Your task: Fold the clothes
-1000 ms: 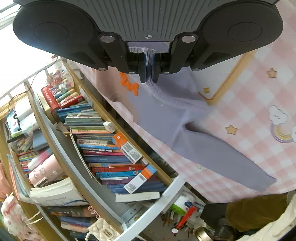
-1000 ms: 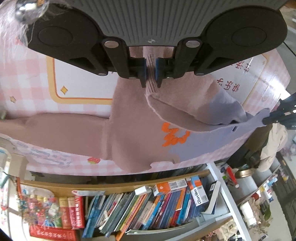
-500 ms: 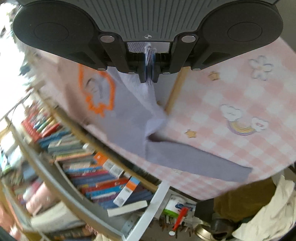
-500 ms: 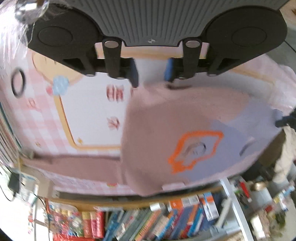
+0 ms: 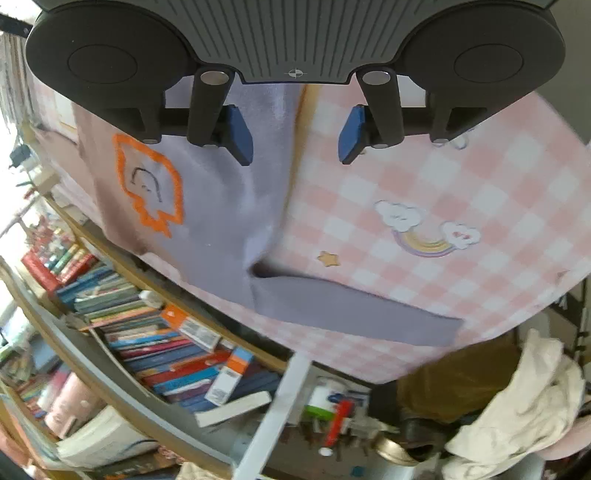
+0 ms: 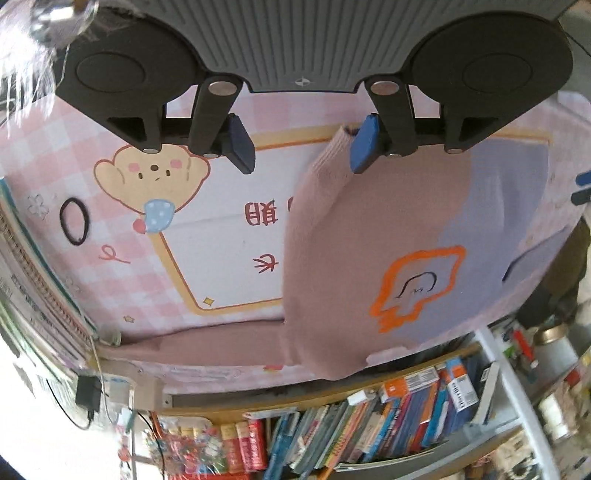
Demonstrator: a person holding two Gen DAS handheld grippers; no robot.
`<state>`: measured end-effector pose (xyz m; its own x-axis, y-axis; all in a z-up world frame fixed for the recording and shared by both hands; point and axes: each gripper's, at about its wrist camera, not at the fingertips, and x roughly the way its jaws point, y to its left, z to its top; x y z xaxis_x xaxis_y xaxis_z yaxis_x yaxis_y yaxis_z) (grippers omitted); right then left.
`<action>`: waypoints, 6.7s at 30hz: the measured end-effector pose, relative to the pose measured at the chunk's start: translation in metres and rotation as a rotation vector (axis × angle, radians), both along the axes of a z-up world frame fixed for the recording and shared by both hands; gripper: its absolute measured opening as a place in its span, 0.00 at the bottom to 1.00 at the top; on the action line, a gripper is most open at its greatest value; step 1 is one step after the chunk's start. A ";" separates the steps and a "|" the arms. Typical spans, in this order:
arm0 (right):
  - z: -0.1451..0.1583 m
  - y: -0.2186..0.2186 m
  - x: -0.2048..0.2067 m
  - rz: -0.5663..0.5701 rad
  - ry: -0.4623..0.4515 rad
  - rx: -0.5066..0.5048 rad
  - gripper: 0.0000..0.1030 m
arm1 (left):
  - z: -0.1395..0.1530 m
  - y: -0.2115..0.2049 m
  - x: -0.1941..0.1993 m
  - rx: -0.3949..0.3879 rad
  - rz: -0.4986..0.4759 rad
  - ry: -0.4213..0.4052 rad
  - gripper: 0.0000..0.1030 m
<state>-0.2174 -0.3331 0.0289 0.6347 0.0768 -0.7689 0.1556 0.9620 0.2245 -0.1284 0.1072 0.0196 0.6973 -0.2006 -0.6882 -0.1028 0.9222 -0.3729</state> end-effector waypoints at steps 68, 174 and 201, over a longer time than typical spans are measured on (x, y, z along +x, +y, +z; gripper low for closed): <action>-0.043 0.039 0.080 0.082 0.044 -0.157 0.04 | -0.041 -0.054 0.058 0.231 -0.123 0.052 0.05; -0.010 0.180 0.093 -0.047 -0.077 -0.256 0.98 | -0.001 0.061 0.102 0.369 -0.015 -0.049 0.89; -0.012 0.187 0.088 -0.103 0.044 -0.405 0.98 | -0.034 0.169 0.164 0.270 0.299 -0.020 0.89</action>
